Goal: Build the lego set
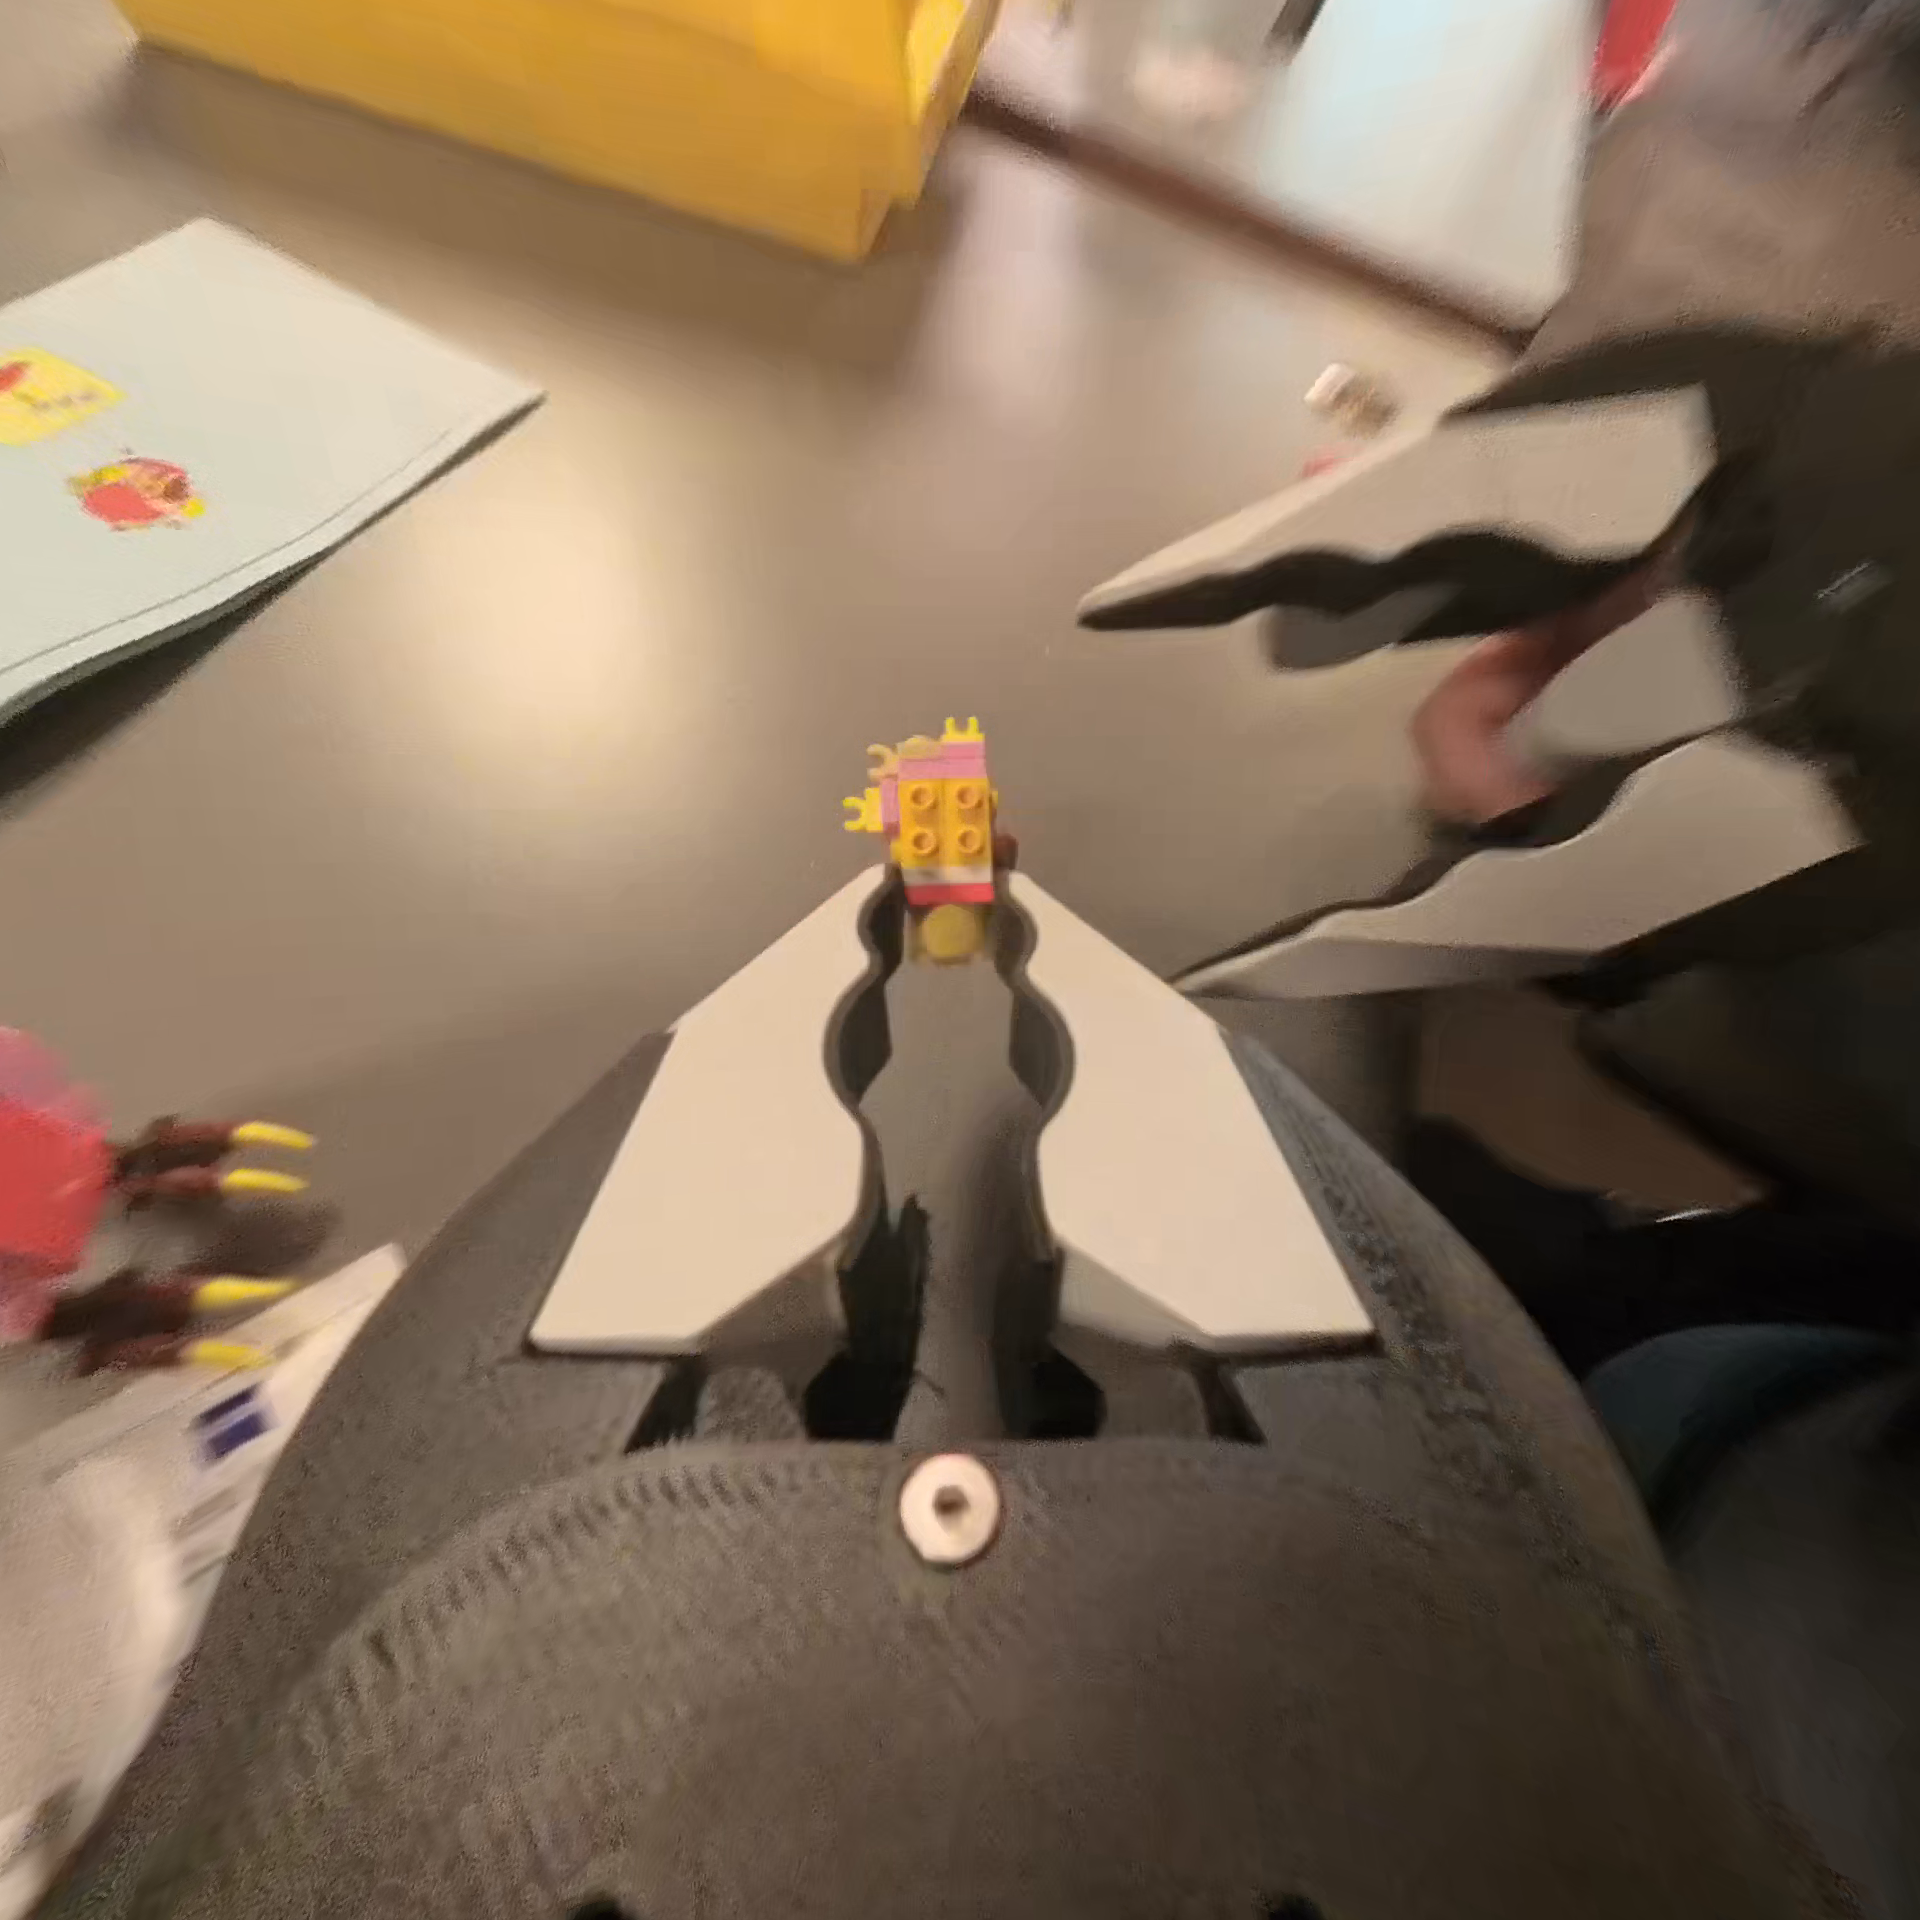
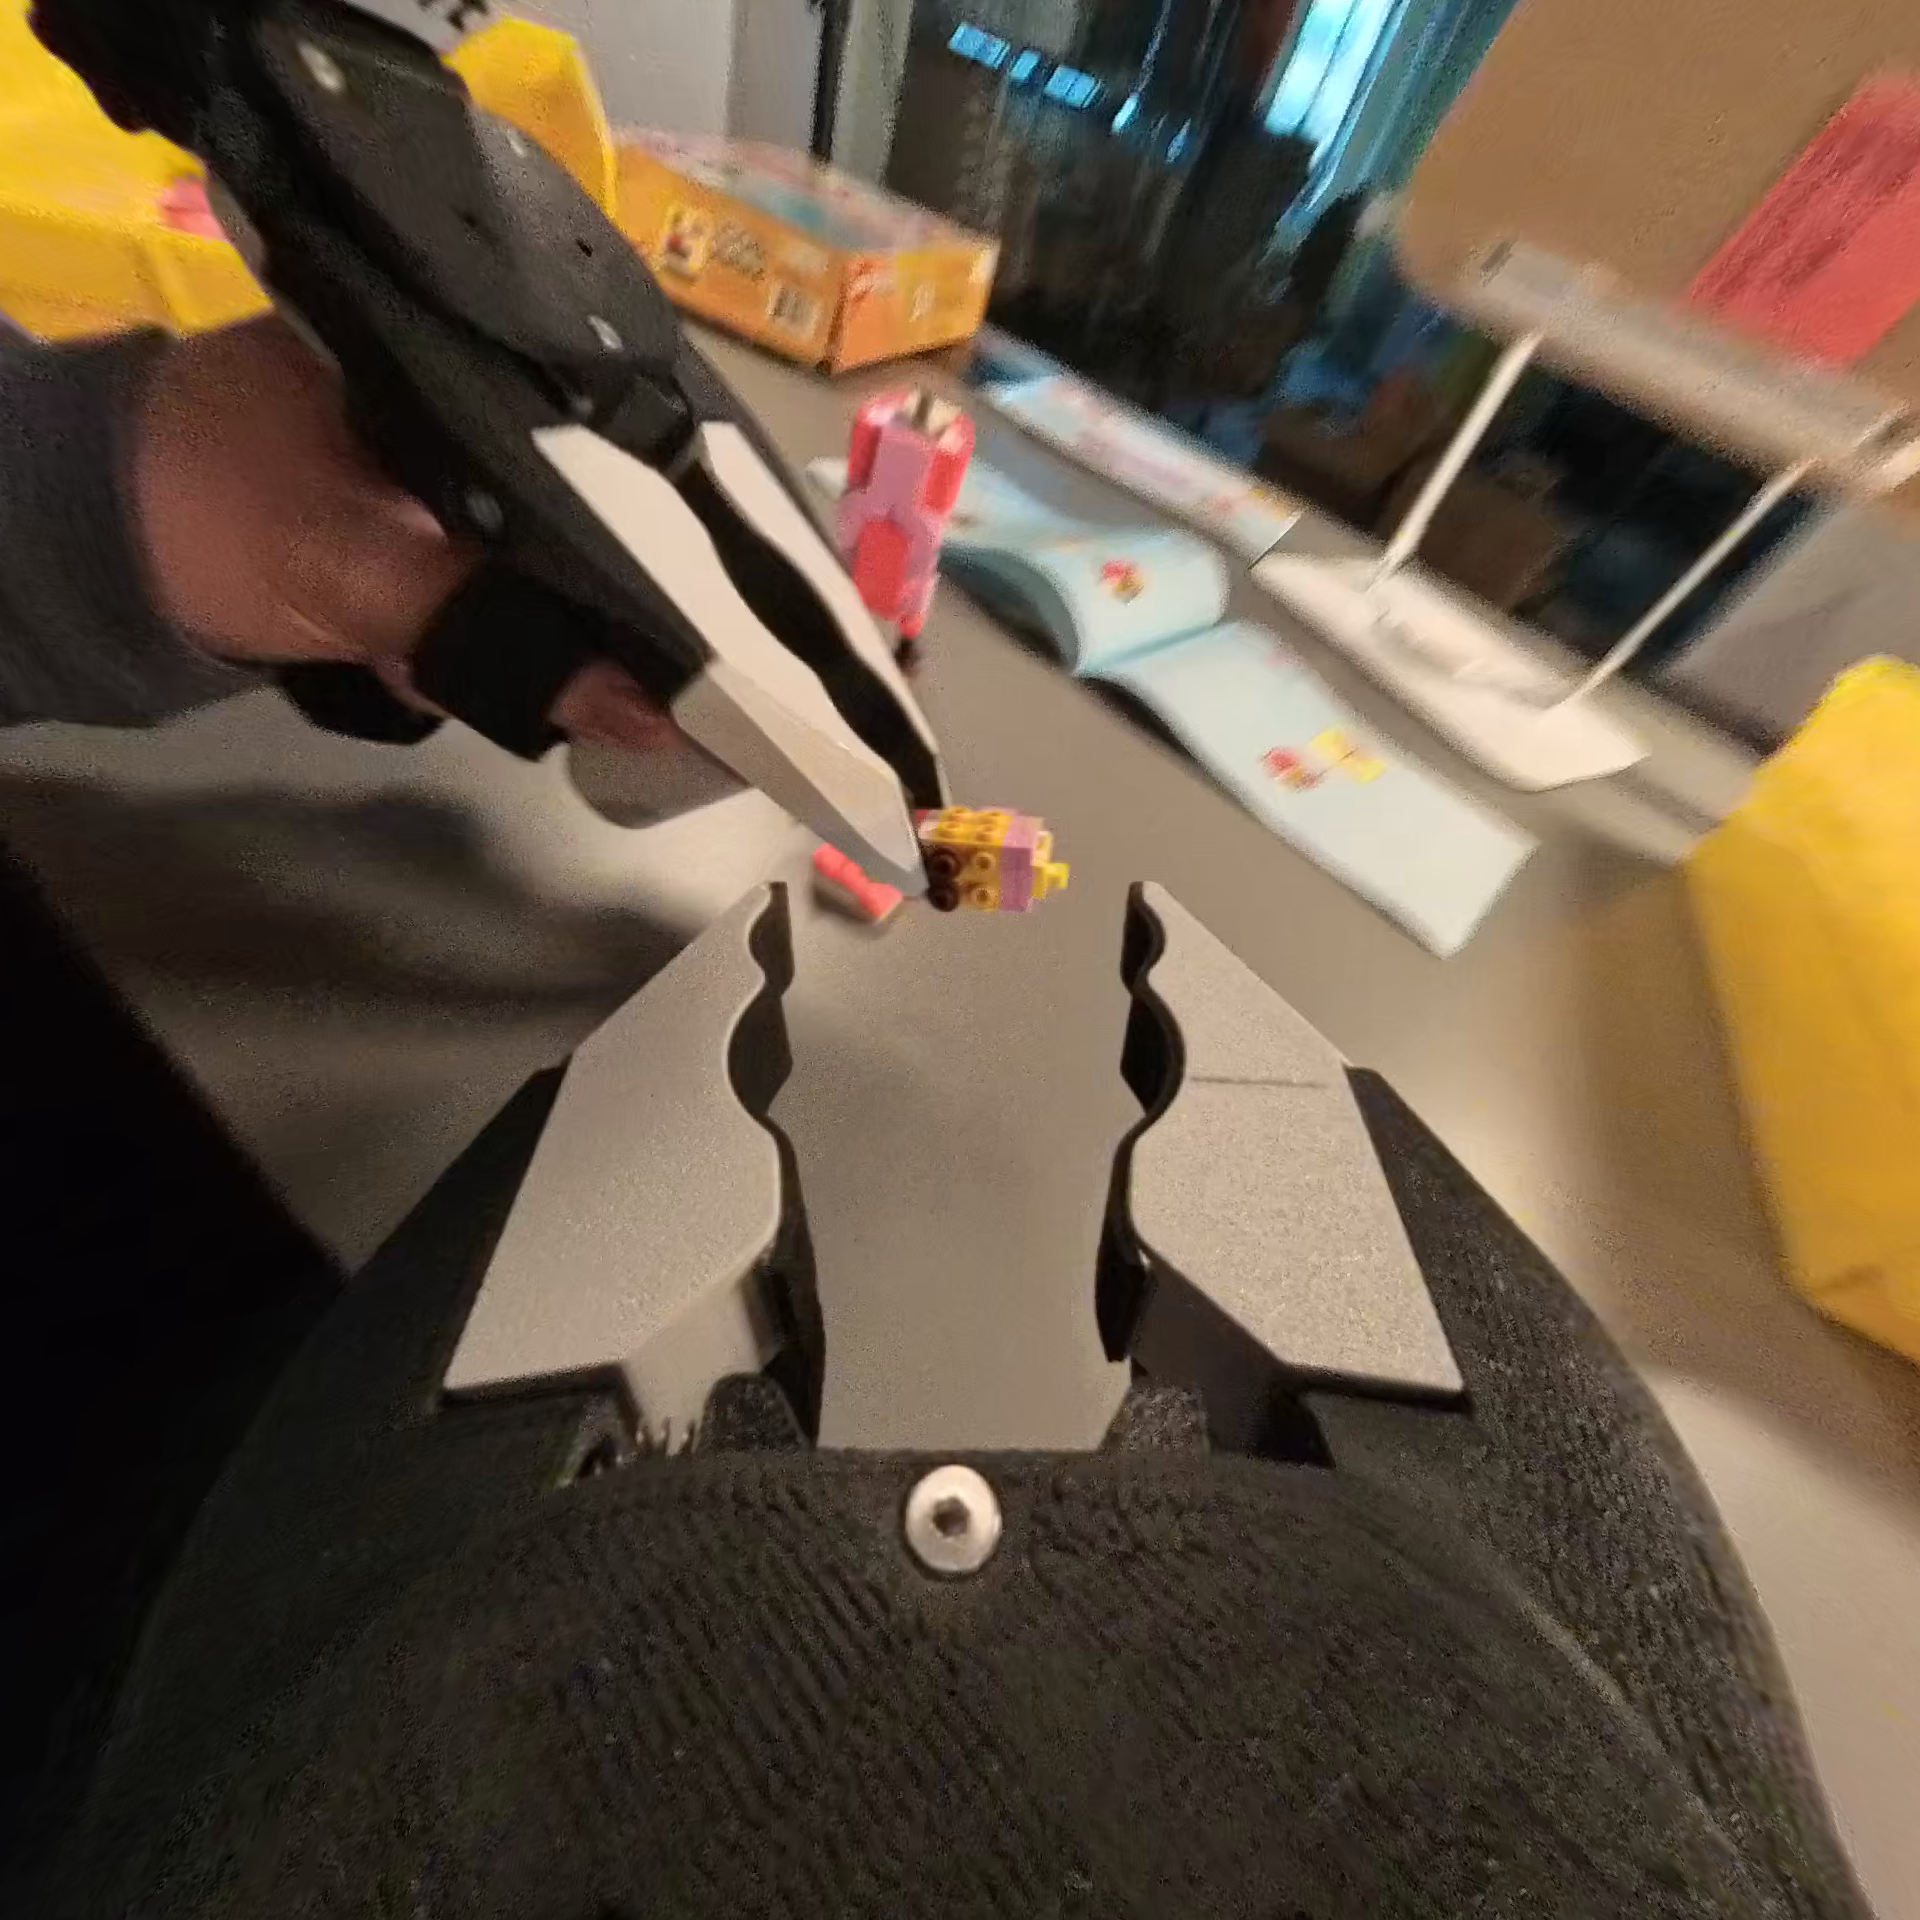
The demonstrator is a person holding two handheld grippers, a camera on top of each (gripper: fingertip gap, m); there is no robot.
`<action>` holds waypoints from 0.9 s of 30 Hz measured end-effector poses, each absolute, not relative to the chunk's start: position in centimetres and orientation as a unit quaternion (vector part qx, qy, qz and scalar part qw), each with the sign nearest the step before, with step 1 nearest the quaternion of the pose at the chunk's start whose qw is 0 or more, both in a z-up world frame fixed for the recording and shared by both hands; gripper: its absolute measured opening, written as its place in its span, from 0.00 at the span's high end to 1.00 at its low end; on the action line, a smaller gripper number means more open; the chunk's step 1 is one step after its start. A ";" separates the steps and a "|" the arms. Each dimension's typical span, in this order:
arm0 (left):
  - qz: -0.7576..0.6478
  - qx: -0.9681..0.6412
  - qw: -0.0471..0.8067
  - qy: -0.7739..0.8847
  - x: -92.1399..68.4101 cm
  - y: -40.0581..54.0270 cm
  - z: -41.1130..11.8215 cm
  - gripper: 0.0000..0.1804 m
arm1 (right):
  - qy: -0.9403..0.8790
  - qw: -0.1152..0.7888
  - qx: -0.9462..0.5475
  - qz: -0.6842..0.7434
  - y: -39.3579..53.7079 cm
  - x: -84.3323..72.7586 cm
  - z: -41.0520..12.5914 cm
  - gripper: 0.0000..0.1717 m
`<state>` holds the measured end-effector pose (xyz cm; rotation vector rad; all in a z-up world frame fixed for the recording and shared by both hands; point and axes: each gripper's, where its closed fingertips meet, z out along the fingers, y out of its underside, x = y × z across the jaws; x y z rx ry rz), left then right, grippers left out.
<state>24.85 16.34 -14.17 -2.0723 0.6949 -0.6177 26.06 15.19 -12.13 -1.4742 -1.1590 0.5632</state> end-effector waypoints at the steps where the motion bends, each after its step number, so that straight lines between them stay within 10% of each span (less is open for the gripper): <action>1: -0.304 -0.812 0.428 0.255 25.3 16.1 -13.0 0.92 | -0.490 0.593 -0.604 0.210 15.5 26.2 -11.3 0.64; 11: -0.579 -0.699 0.392 0.150 25.8 14.1 -7.4 0.92 | -0.493 0.709 -0.484 0.138 14.8 24.3 -6.6 0.63; 27: -0.568 -0.706 0.392 0.158 25.5 13.8 -7.7 0.92 | -0.521 0.706 -0.474 0.074 15.4 23.8 -7.4 0.72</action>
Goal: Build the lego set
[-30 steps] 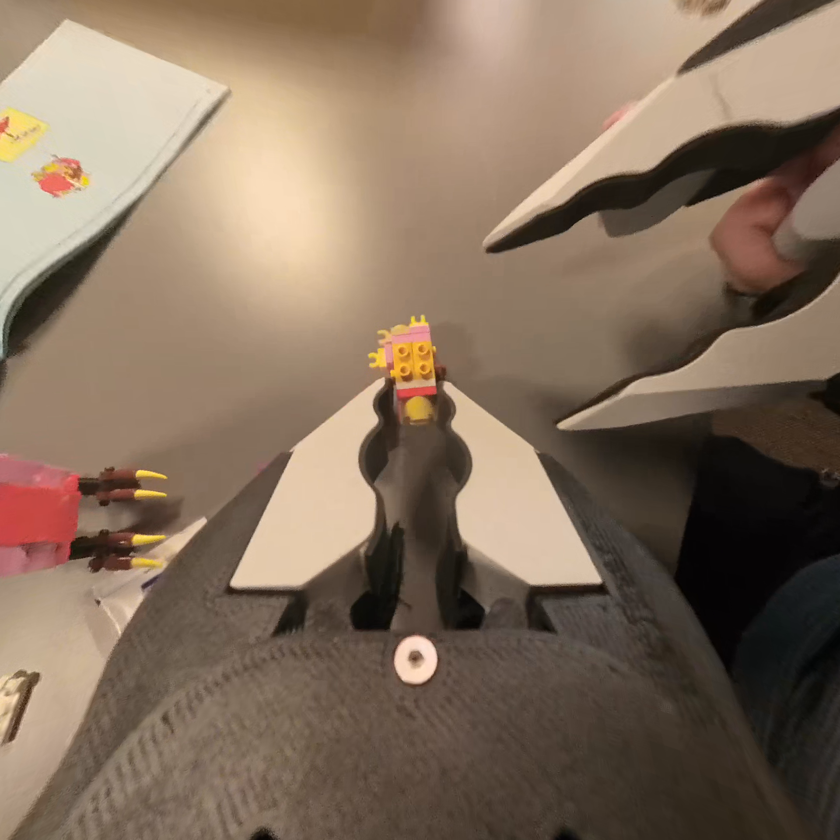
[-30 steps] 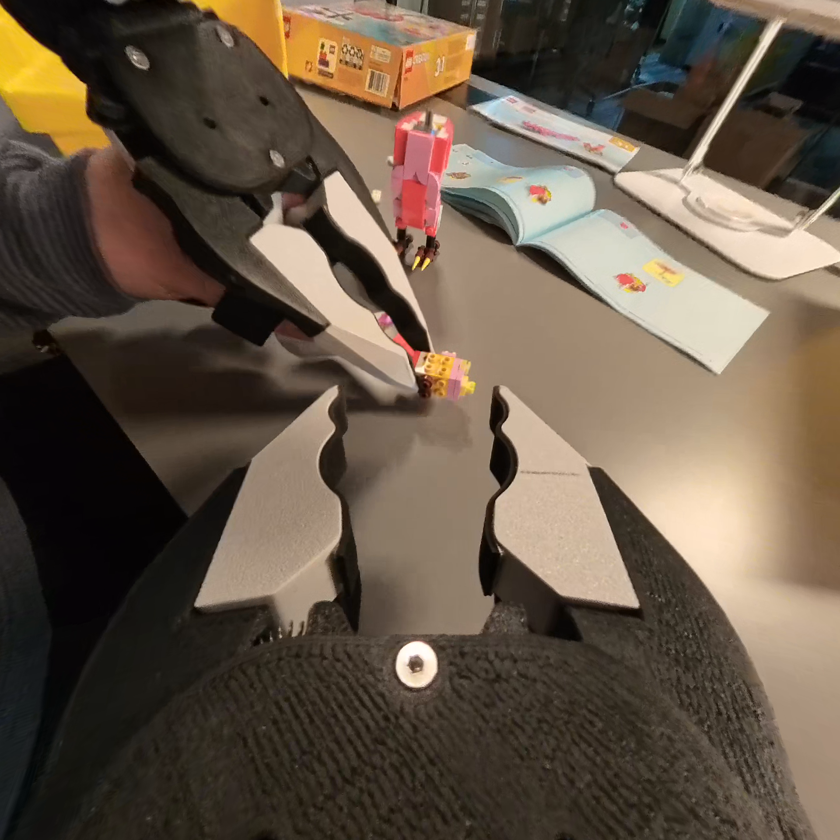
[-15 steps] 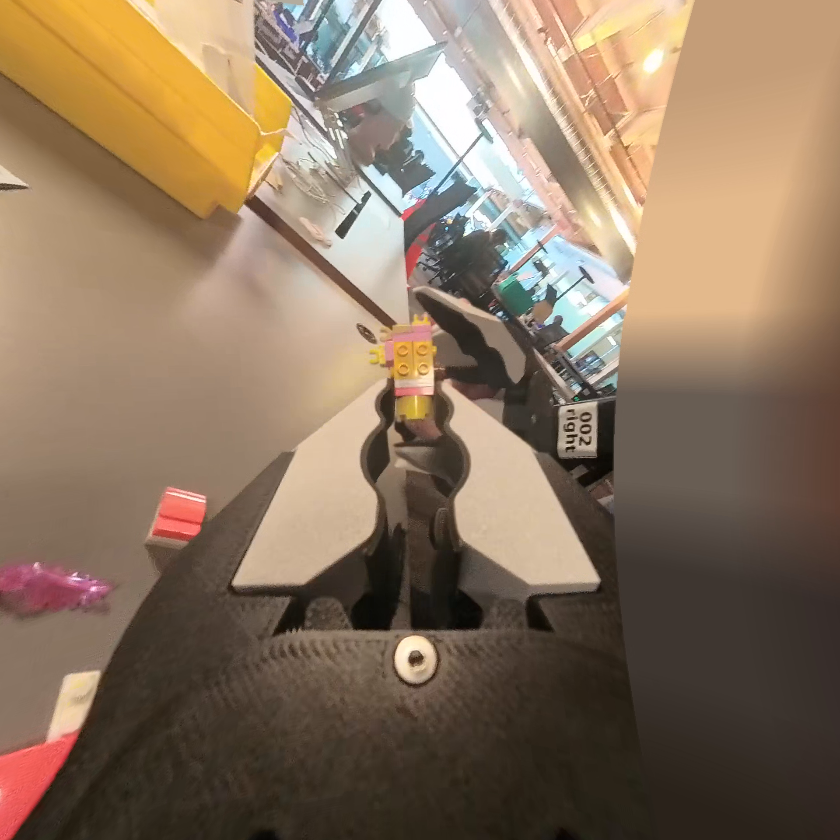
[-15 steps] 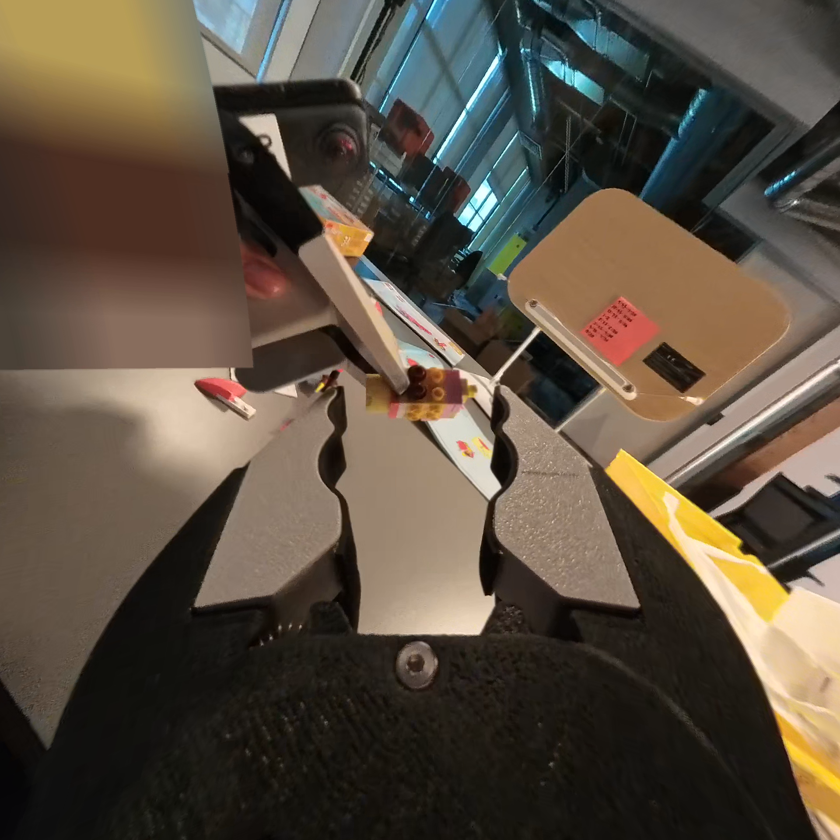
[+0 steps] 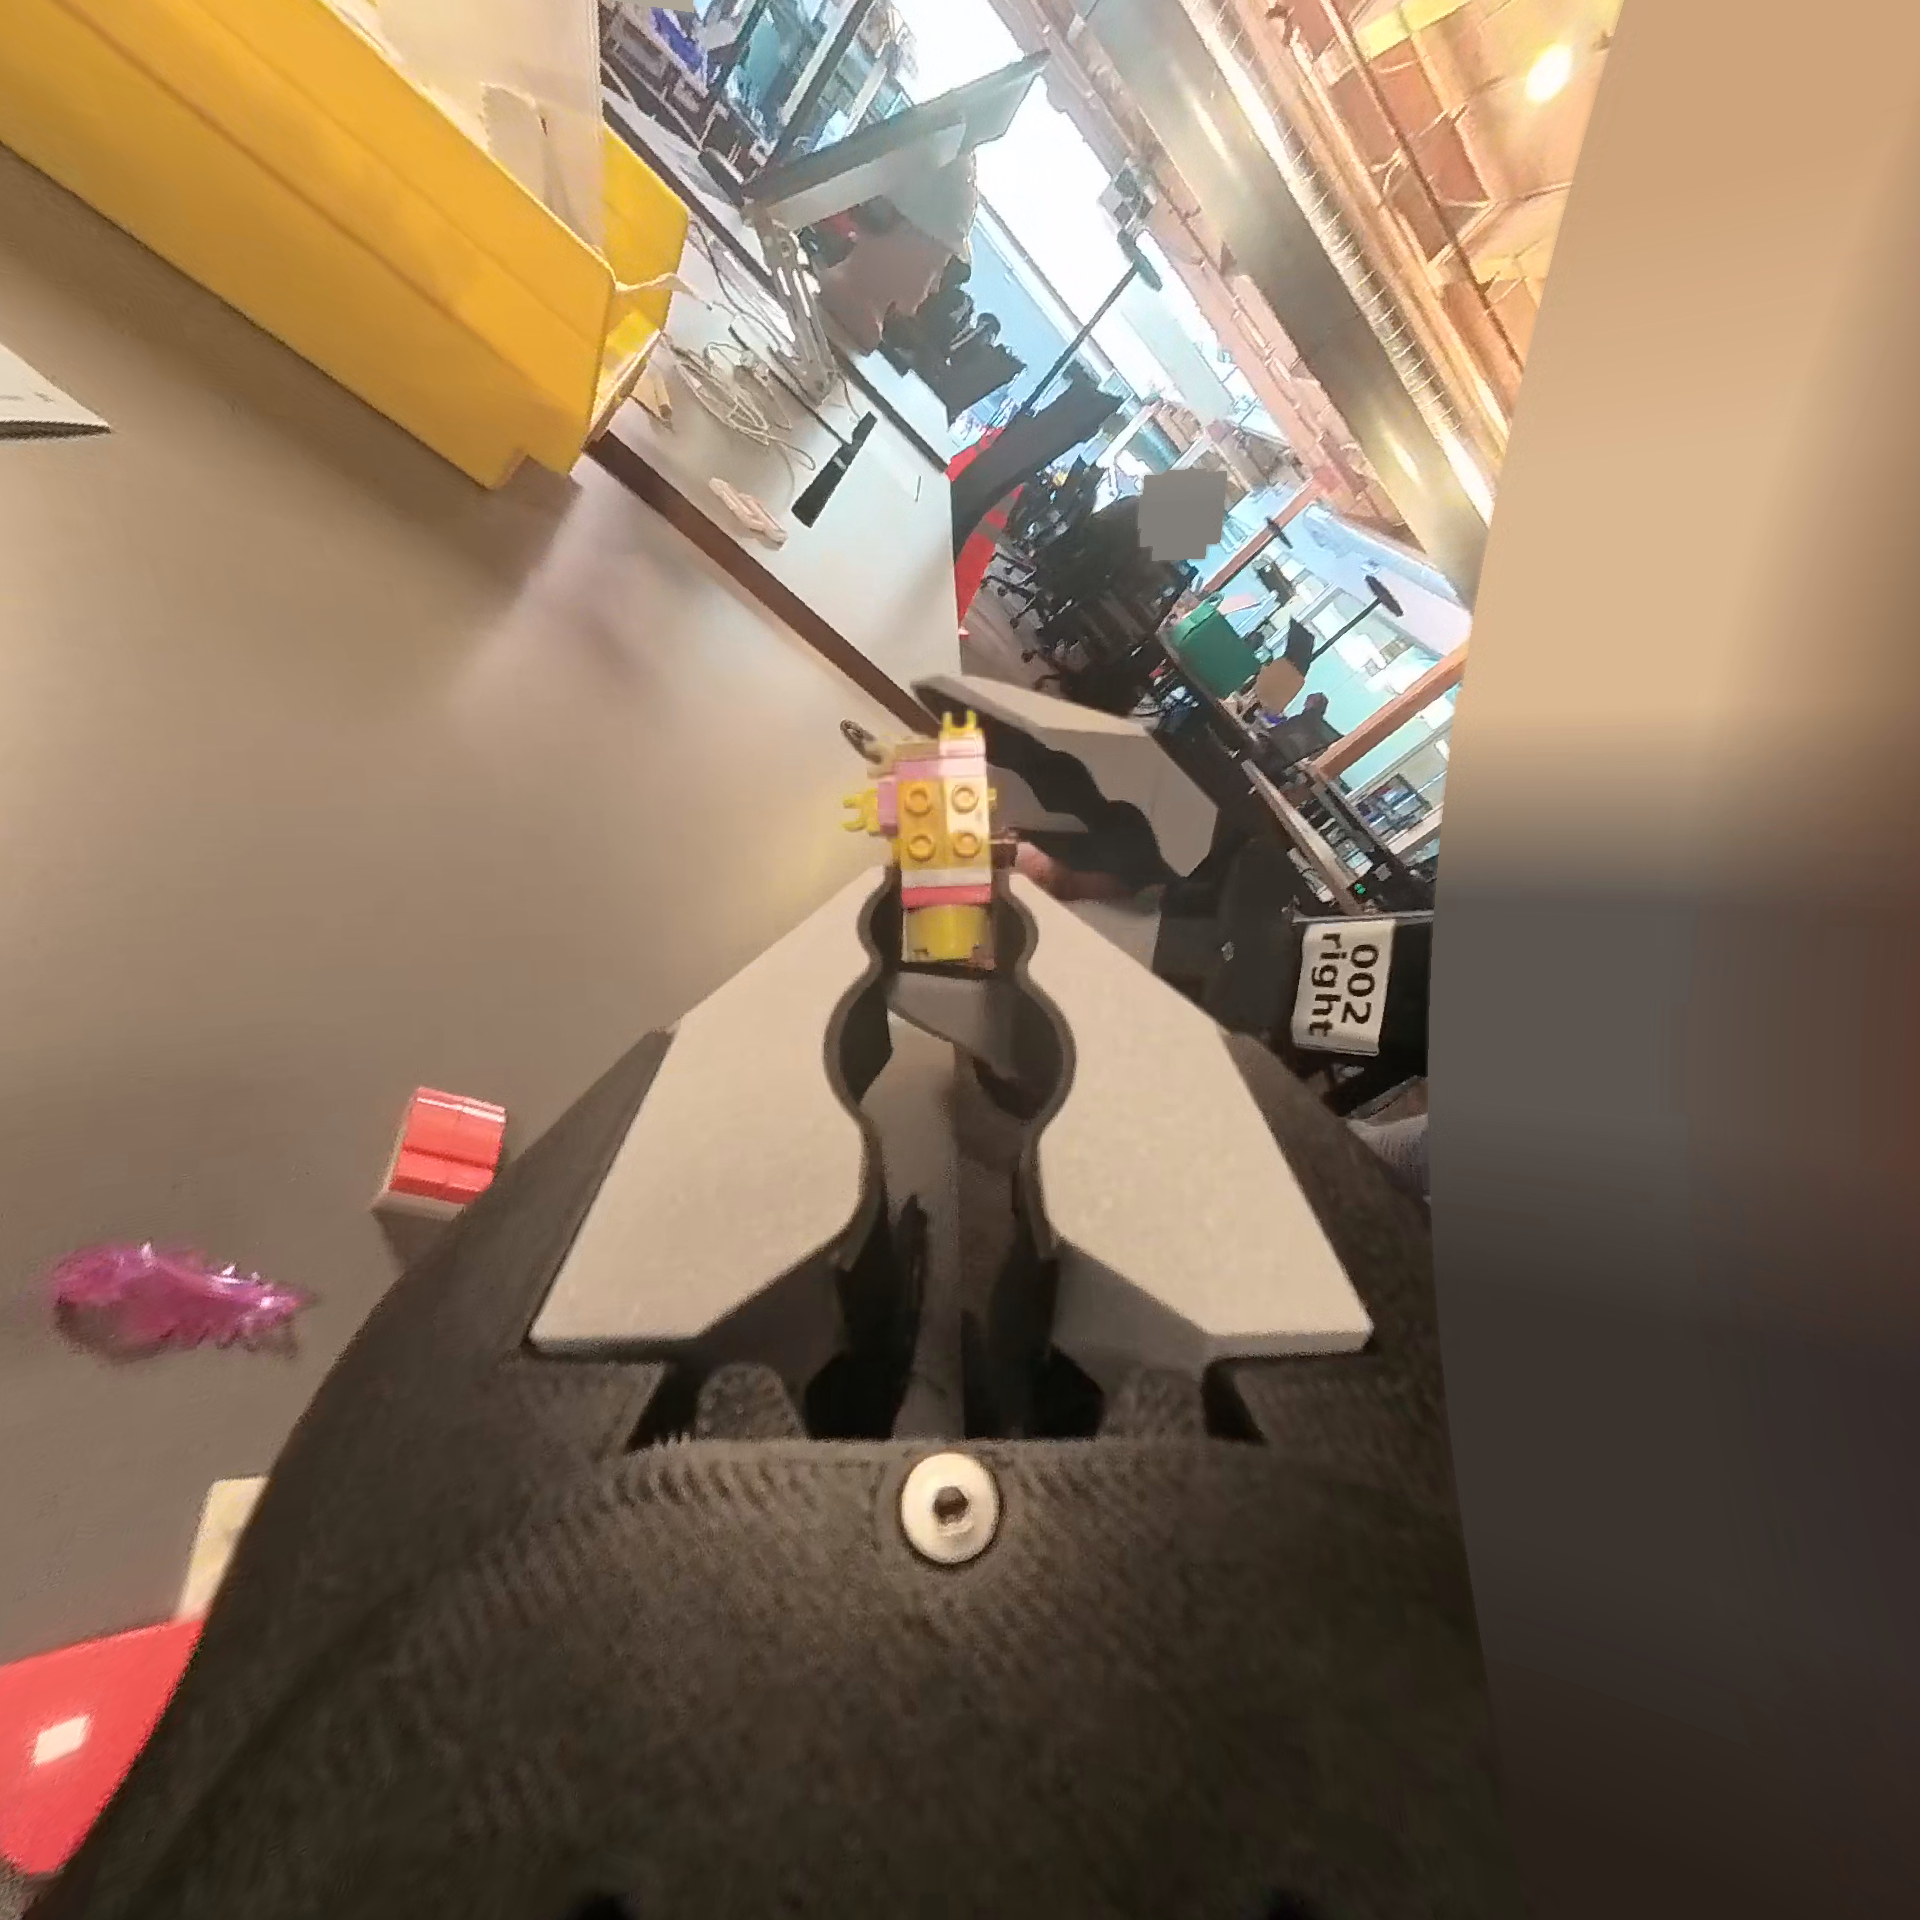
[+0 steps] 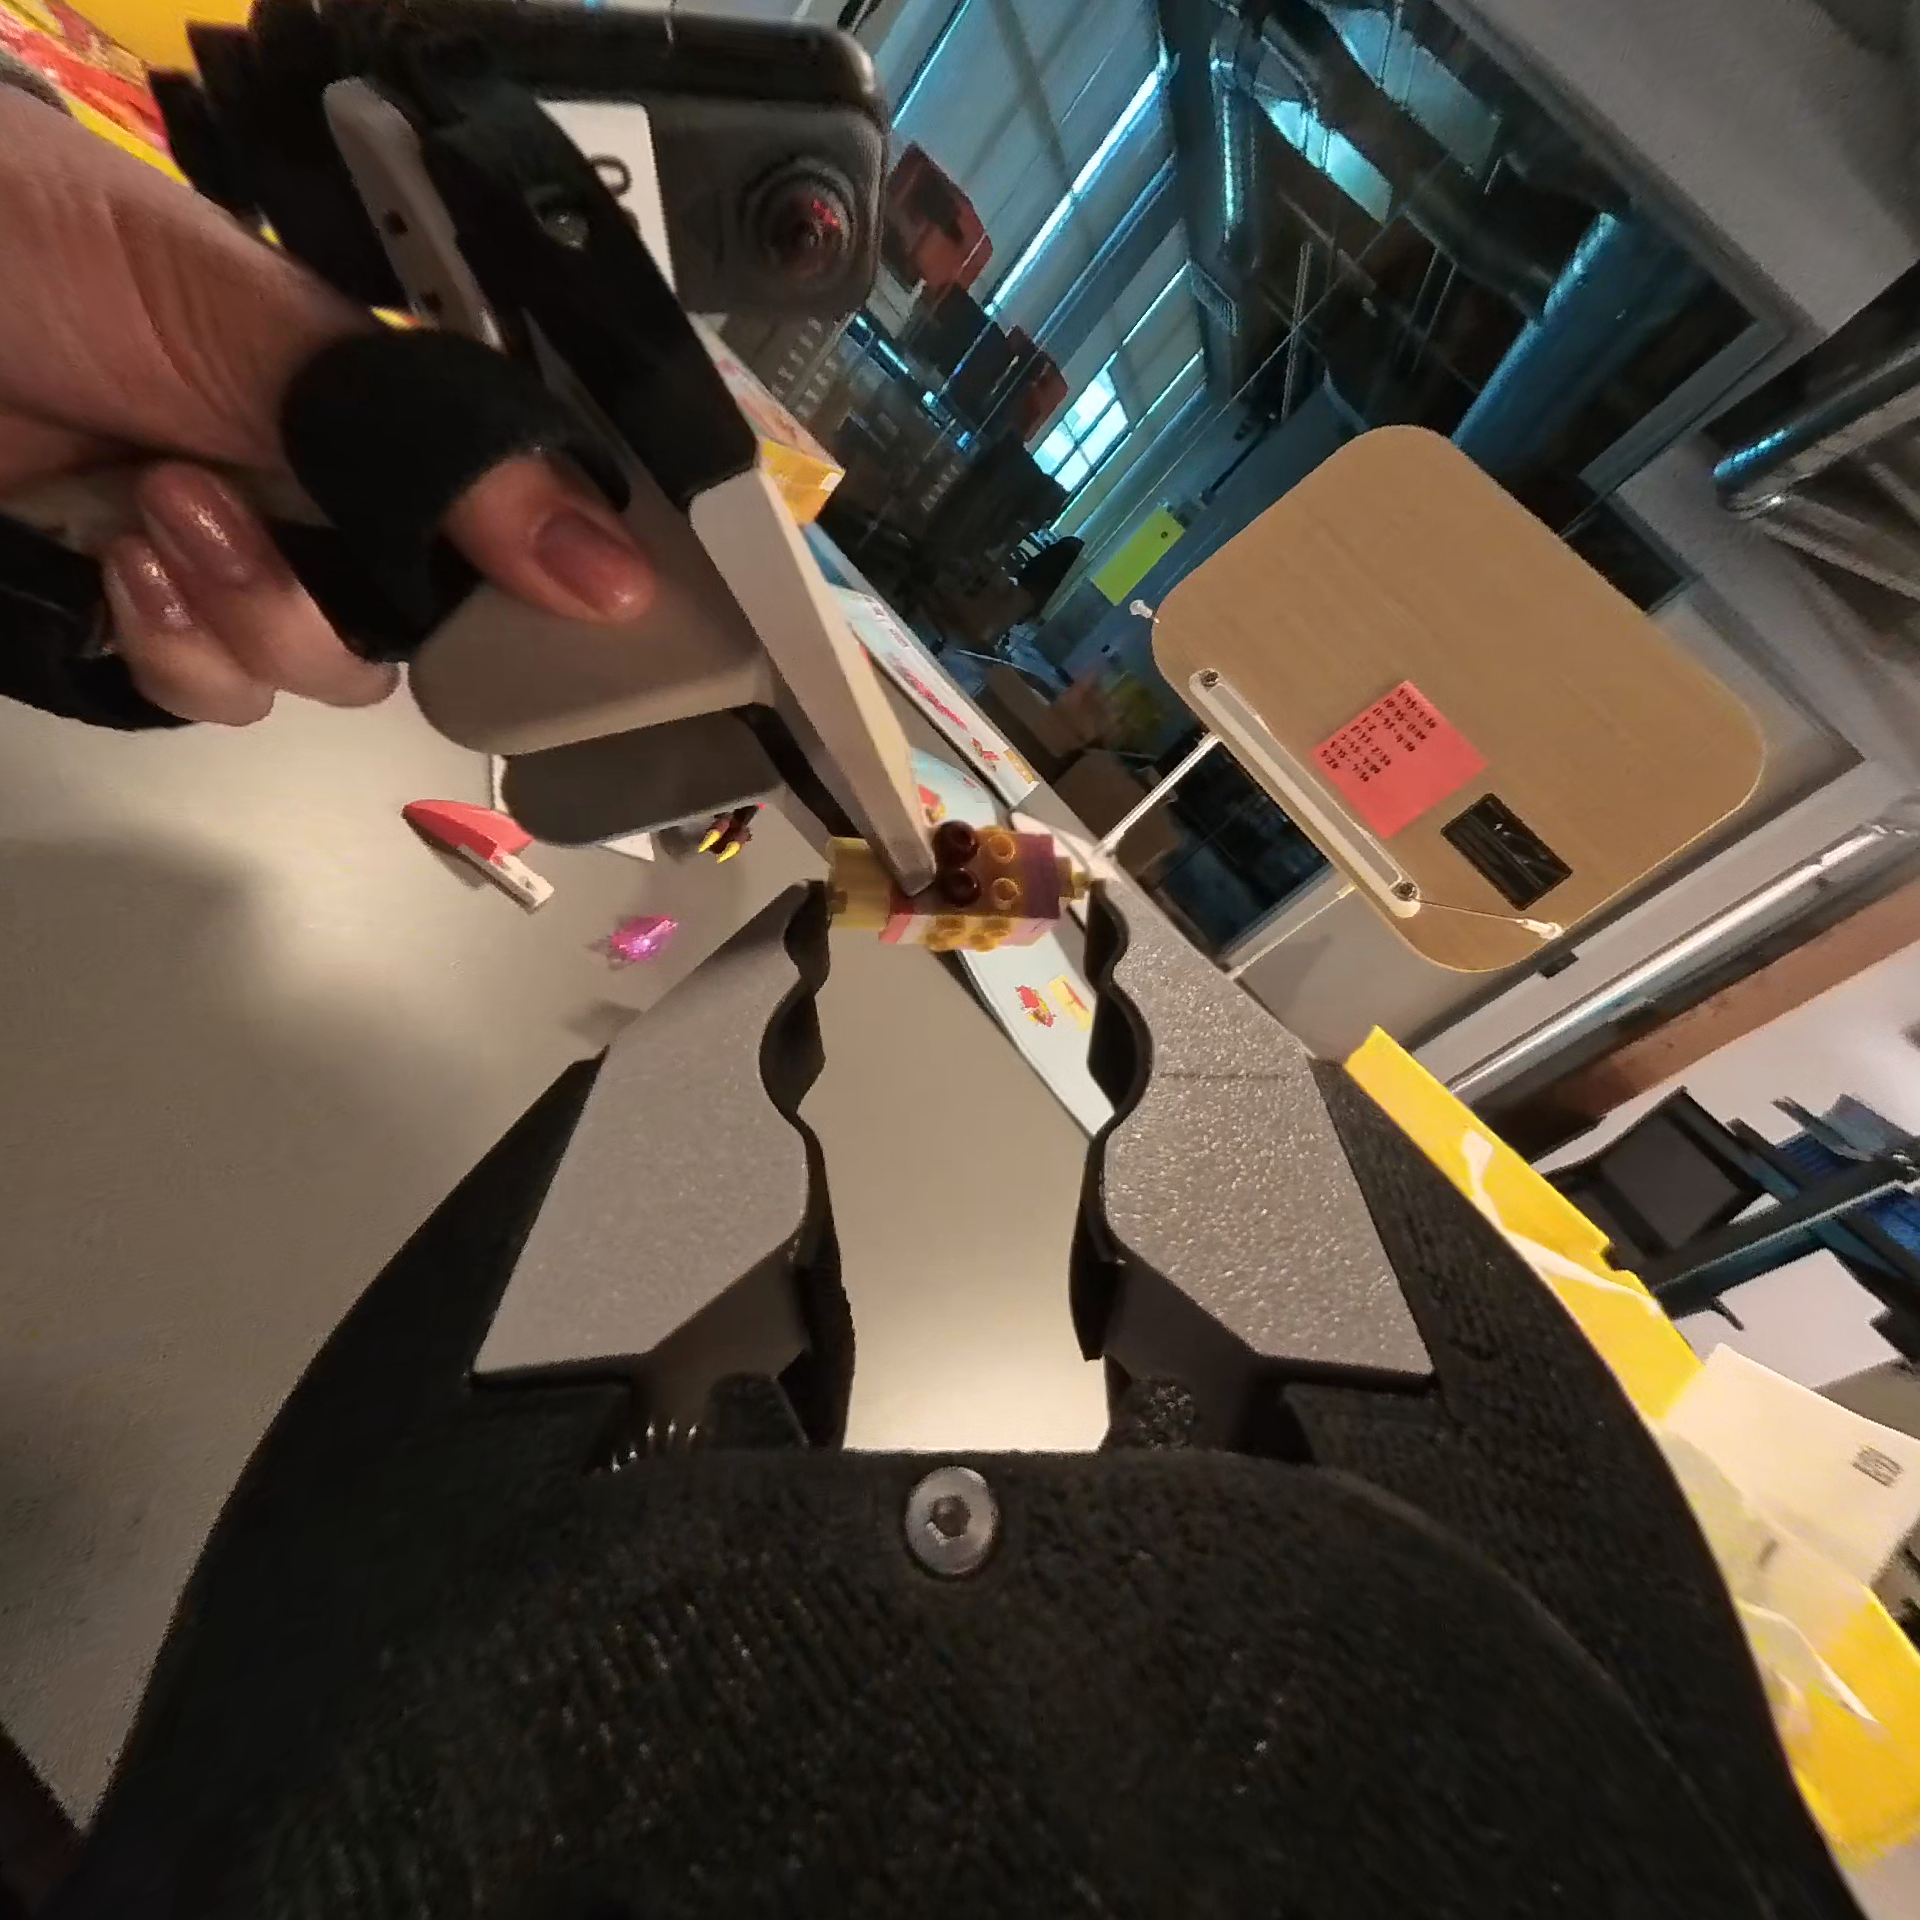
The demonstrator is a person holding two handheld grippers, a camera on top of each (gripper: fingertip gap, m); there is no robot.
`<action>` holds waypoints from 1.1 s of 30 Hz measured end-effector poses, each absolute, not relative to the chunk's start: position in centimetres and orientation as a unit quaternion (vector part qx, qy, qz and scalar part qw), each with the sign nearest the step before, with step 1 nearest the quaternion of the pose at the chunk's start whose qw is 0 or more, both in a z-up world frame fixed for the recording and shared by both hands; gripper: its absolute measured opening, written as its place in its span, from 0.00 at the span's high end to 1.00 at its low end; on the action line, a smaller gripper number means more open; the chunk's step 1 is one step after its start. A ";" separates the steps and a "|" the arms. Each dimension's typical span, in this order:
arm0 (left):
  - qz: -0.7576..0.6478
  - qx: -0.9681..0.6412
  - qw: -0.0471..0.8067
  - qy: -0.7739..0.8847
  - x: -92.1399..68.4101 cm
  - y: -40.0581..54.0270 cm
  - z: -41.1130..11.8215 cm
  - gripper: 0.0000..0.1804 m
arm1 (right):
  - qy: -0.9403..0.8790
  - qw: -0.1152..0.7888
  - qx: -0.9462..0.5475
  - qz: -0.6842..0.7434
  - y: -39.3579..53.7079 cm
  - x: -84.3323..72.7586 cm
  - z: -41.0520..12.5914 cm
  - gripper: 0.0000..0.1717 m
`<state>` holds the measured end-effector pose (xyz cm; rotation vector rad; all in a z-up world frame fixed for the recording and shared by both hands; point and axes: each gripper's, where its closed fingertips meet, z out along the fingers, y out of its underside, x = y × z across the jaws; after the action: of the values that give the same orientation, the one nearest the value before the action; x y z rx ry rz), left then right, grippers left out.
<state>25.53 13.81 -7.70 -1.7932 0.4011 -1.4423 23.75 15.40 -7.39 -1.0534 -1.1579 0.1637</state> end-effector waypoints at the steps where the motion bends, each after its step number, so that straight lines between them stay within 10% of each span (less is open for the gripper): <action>1: -0.564 -0.707 0.394 0.163 25.5 13.8 -7.8 0.92 | -0.523 0.703 -0.476 0.077 15.4 23.7 -7.5 0.72; 11: -0.258 -0.830 0.384 0.312 21.8 15.4 -14.3 0.79 | -0.510 0.680 -0.520 0.079 17.5 24.7 -10.2 0.72; 33: -0.228 -0.859 0.317 0.331 21.6 15.7 -17.6 0.90 | -0.503 0.714 -0.482 0.067 17.3 24.5 -9.9 0.73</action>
<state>21.62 15.66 -17.64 -2.2613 0.8718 -0.6011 24.51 17.27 -9.85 -1.0674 -1.1143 0.1488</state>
